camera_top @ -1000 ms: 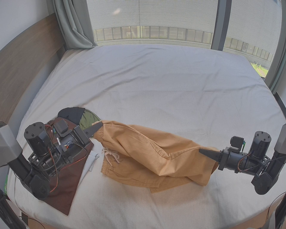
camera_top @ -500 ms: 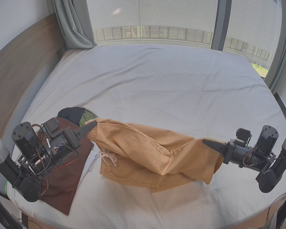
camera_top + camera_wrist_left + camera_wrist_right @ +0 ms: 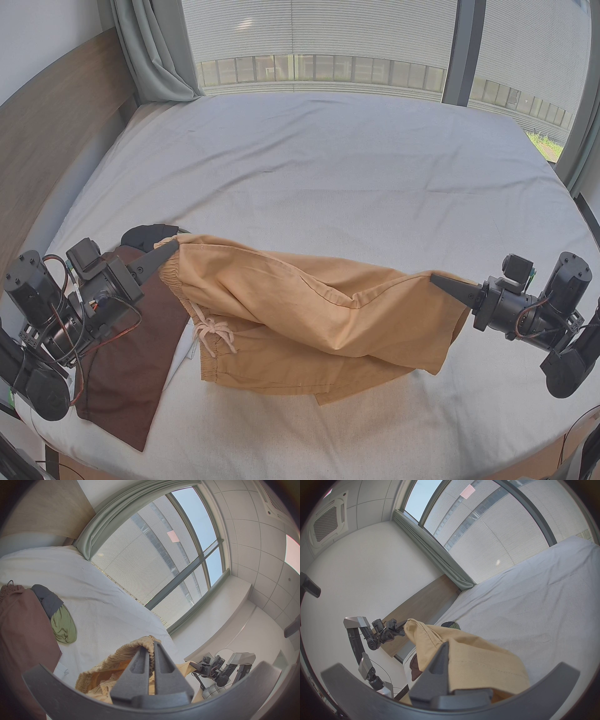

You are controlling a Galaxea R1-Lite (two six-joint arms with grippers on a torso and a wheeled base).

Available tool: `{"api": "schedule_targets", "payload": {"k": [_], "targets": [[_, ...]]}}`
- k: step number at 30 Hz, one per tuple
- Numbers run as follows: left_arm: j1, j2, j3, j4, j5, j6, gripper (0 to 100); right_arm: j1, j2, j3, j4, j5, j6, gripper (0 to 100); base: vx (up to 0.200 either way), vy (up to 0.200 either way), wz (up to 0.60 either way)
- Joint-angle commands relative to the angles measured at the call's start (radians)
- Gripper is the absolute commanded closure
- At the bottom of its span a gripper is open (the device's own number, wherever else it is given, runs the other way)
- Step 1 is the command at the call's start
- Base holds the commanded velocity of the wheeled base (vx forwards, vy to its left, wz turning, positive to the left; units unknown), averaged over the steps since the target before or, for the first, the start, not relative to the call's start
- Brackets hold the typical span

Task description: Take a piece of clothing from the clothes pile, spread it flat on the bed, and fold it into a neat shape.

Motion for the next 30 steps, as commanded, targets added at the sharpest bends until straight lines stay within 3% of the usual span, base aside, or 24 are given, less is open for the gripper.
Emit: {"api": "schedule_targets", "payload": {"k": [1,23,30], "targets": [[0.005,-0.004,0.003,0.0,0.001,0.001,100,-0.006,-0.015,-0.003,0.0,0.0,0.0,100,0.0,0.0,0.0],[0.006,0.017,-0.018,0.0,0.012,-0.002,100,-0.071,-0.032,-0.031,0.0,0.002,0.011,100,0.0,0.0,0.0],[0.051,0.034,-0.048,0.0,0.012,-0.004,100,-0.085,-0.038,-0.034,0.0,0.002,0.012,100,0.0,0.0,0.0]]}}
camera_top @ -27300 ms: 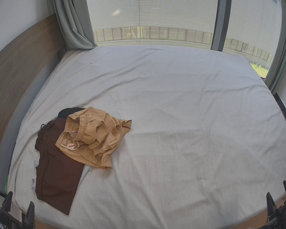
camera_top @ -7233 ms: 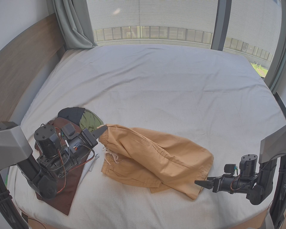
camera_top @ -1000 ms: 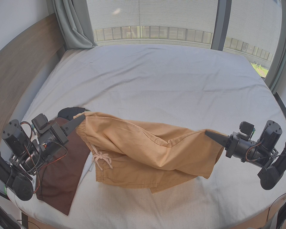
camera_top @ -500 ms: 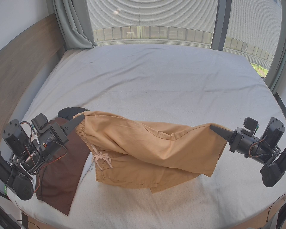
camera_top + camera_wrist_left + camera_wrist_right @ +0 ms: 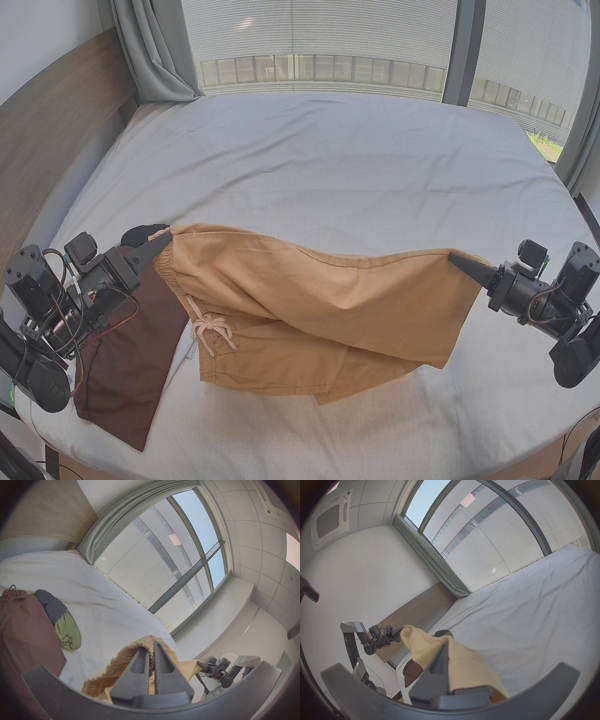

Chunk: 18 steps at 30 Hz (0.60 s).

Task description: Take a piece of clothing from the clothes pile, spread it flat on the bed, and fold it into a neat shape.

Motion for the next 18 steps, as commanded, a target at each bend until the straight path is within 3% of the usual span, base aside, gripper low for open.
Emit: {"api": "schedule_targets", "payload": {"k": [1,18], "targets": [[0.025,0.019,-0.013,-0.001,-0.002,0.0,100,-0.011,-0.007,-0.001,-0.001,0.001,0.0,100,0.0,0.0,0.0],[0.032,0.024,-0.024,-0.001,-0.001,-0.005,100,-0.051,-0.007,-0.015,-0.001,0.004,0.0,100,0.0,0.0,0.0]]}}
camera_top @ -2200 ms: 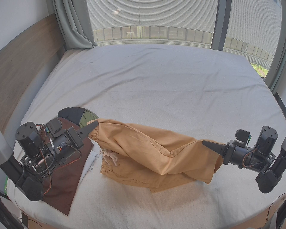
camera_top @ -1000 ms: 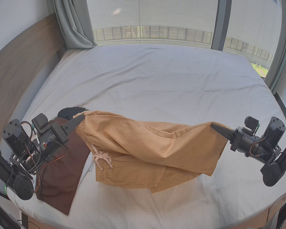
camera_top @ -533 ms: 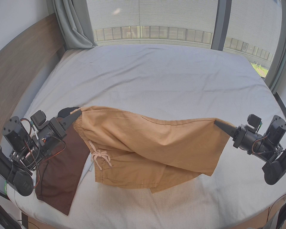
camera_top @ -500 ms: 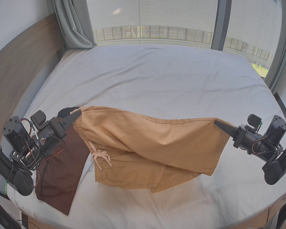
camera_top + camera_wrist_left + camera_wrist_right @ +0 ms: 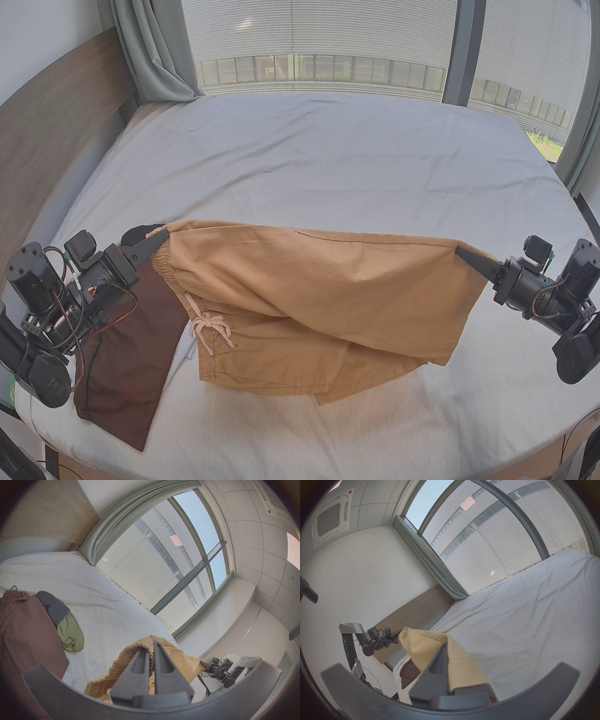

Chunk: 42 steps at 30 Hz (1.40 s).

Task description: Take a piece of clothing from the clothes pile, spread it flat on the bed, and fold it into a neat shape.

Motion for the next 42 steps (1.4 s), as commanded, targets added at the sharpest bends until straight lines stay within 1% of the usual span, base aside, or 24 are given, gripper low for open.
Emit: {"api": "schedule_targets", "payload": {"k": [1,16,27,42], "targets": [[0.005,0.002,-0.003,0.0,0.001,-0.003,100,-0.014,0.0,-0.003,-0.001,0.001,0.0,100,0.0,0.0,0.0],[0.013,0.012,-0.017,0.0,0.006,-0.003,100,-0.057,0.0,-0.022,-0.001,0.003,-0.002,100,0.0,0.0,0.0],[0.011,0.021,-0.024,0.0,0.004,0.003,100,-0.044,0.007,-0.025,0.001,0.003,-0.005,100,0.0,0.0,0.0],[0.034,0.064,-0.069,-0.002,0.004,0.008,100,-0.04,0.109,-0.166,0.001,-0.002,-0.005,100,0.0,0.0,0.0]]}}
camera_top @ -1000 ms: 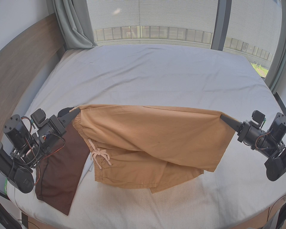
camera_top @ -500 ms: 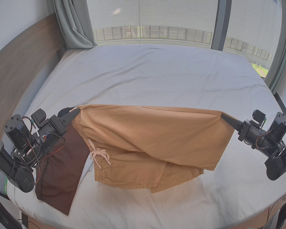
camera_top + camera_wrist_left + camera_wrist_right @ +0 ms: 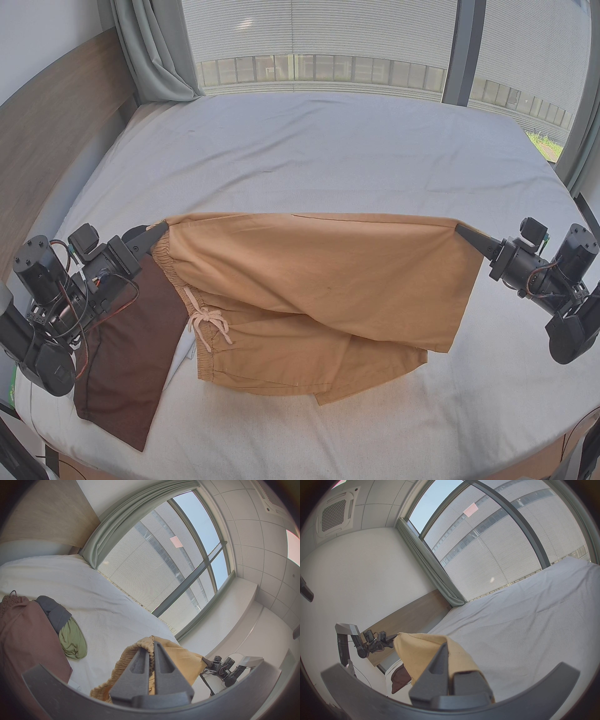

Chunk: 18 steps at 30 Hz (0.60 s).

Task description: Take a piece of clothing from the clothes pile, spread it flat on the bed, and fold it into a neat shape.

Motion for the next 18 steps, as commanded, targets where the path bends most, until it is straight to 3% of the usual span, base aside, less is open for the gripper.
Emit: {"api": "schedule_targets", "payload": {"k": [1,12,18], "targets": [[0.006,0.018,-0.015,-0.001,0.0,-0.002,100,0.001,0.049,-0.043,-0.001,-0.001,0.001,100,0.0,0.0,0.0],[0.013,0.073,-0.074,-0.001,0.018,-0.005,100,-0.001,0.116,-0.132,0.001,-0.002,0.006,100,0.0,0.0,0.0],[0.01,0.12,-0.113,-0.001,0.029,-0.009,100,-0.001,0.161,-0.21,0.001,-0.002,0.056,100,0.0,0.0,0.0]]}}
